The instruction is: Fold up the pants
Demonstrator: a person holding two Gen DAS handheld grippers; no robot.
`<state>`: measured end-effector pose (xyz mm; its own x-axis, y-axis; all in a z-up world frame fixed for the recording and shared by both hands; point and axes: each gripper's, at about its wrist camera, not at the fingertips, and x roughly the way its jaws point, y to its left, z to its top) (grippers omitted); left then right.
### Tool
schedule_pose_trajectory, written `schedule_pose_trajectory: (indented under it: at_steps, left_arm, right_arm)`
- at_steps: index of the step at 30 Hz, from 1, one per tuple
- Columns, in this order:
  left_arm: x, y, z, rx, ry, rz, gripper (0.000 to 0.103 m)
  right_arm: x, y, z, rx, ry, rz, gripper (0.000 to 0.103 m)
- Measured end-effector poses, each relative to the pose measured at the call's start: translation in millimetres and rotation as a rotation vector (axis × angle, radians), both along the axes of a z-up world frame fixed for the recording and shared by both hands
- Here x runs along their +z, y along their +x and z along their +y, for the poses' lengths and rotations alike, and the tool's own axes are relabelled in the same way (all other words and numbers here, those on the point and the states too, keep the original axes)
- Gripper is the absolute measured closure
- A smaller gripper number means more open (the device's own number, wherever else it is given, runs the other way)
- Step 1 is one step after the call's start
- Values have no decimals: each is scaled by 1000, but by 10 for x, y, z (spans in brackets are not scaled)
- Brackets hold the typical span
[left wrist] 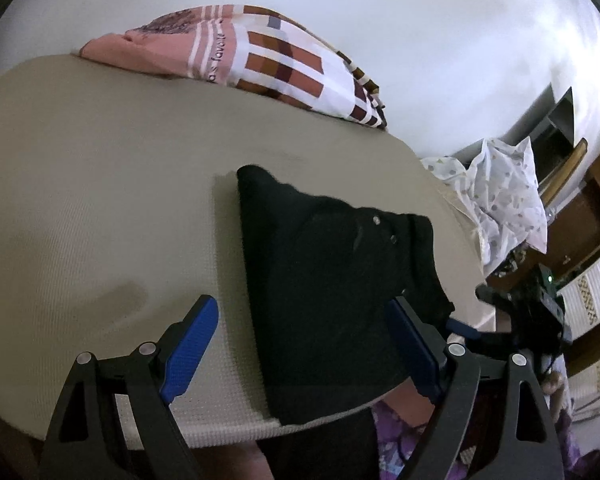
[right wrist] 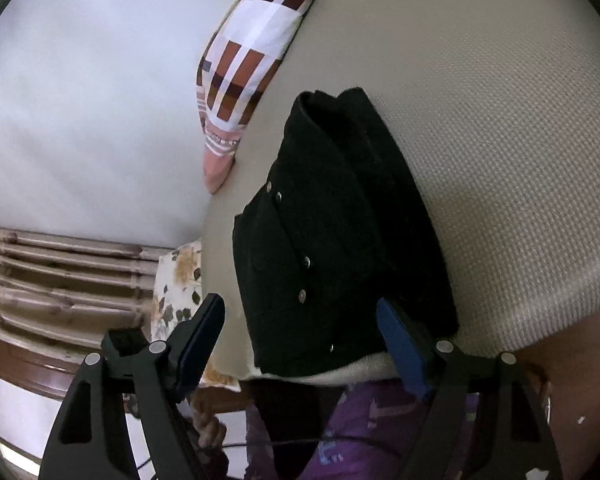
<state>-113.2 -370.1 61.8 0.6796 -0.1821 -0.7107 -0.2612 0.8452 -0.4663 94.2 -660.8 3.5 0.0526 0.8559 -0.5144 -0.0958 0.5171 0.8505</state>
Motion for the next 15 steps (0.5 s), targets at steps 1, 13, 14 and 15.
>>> schedule_pose_trajectory:
  at_steps: [1,13,14,15]
  left_arm:
    - [-27,-10,4,-2,0,8,17]
    - [-124,-82,84,25,-72,21,17]
    - [-119,-70,88,27,-75,21,17]
    - [-130,-68,93,30,-79,23,17]
  right_arm:
    - [-11,12,-1,-13,-2,7,26]
    - [-64,-44,-27,-70,-88,-49,89]
    - [-136,-29,-87,-95,-66,-8,87]
    - [-227,-14,-157,-128,-15,51,81]
